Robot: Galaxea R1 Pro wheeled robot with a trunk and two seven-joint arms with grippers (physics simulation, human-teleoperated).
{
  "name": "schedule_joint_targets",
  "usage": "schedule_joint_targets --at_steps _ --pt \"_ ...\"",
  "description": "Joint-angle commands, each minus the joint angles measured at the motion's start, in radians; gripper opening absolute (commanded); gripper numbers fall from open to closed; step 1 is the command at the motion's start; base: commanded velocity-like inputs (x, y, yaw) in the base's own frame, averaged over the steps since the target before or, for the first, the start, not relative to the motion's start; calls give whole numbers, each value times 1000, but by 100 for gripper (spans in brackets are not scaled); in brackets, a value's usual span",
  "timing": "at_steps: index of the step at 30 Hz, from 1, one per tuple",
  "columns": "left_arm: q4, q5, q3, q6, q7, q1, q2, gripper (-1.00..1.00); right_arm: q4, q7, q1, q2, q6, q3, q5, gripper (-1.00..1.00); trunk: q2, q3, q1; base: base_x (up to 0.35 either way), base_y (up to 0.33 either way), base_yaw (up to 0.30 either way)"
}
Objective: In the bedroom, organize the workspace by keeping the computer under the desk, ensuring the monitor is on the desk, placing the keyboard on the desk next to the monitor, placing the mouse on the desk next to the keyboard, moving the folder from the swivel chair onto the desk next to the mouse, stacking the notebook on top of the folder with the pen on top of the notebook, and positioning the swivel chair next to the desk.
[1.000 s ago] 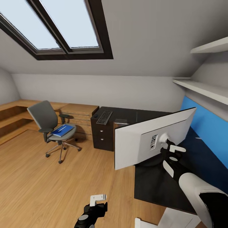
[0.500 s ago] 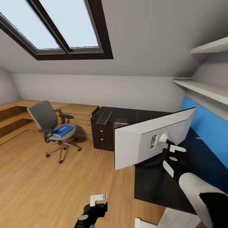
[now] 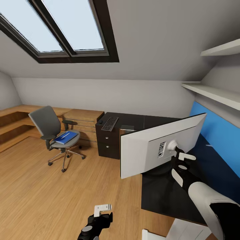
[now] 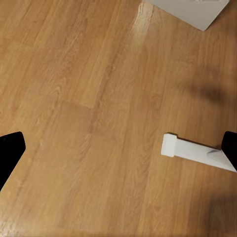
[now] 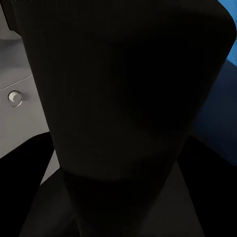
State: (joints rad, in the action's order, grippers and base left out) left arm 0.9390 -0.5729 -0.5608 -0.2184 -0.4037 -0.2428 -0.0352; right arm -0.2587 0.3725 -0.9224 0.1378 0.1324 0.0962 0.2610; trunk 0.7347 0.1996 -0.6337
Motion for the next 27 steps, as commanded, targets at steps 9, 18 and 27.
schedule_joint_targets --at_steps 9,18,27 --pt "228 -98 3 -6 -9 -1 157 100 -1 3 -1 0 2 7 9 -100 1 2 0 0 0 0" --pt "384 -267 -7 -6 -48 -1 272 100 -1 3 -1 0 2 7 9 -100 1 2 0 -9 -31 0" --pt "385 -274 -10 -7 -53 0 273 100 0 3 -1 0 2 8 9 -100 1 2 0 -35 -287 0"
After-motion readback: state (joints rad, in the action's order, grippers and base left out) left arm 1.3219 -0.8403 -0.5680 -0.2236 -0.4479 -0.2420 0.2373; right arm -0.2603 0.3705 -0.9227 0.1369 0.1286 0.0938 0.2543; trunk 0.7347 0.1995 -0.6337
